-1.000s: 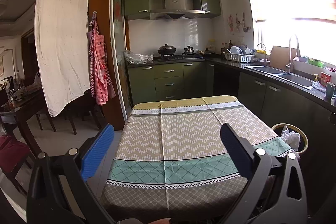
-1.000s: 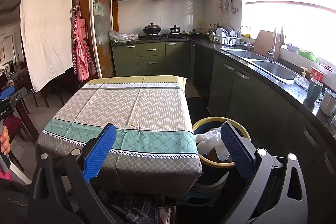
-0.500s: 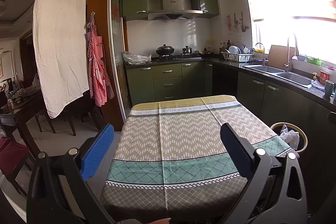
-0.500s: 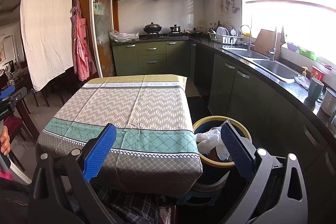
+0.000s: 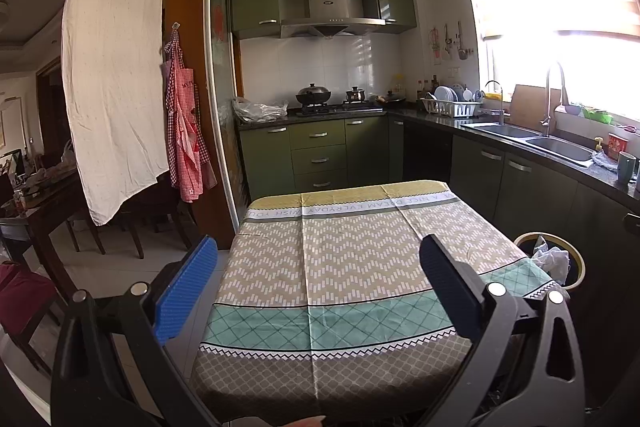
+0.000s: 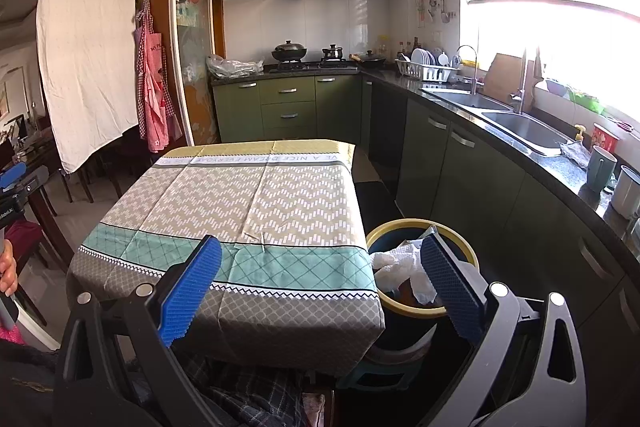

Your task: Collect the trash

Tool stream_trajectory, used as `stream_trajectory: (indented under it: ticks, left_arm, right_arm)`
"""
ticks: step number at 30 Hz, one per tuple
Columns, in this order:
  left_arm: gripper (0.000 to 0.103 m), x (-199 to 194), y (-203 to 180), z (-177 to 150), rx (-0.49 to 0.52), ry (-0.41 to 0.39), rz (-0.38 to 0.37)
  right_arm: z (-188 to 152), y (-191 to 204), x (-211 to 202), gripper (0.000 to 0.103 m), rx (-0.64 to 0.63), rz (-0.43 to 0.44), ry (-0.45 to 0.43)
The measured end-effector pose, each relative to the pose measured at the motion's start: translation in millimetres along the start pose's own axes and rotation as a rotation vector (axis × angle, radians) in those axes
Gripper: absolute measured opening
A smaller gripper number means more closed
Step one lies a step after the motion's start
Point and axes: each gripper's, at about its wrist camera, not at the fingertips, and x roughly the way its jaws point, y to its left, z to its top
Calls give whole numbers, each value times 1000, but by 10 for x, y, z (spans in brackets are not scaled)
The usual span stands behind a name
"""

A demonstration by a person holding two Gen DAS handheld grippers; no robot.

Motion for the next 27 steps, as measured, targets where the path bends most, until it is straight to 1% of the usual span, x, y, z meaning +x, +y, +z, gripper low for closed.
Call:
stream_trajectory:
  ticks: [27]
  left_arm:
    - [96,14,-14,-10,13,3,-12]
  right_arm:
    - [-7,30,1,98,9,-4,4]
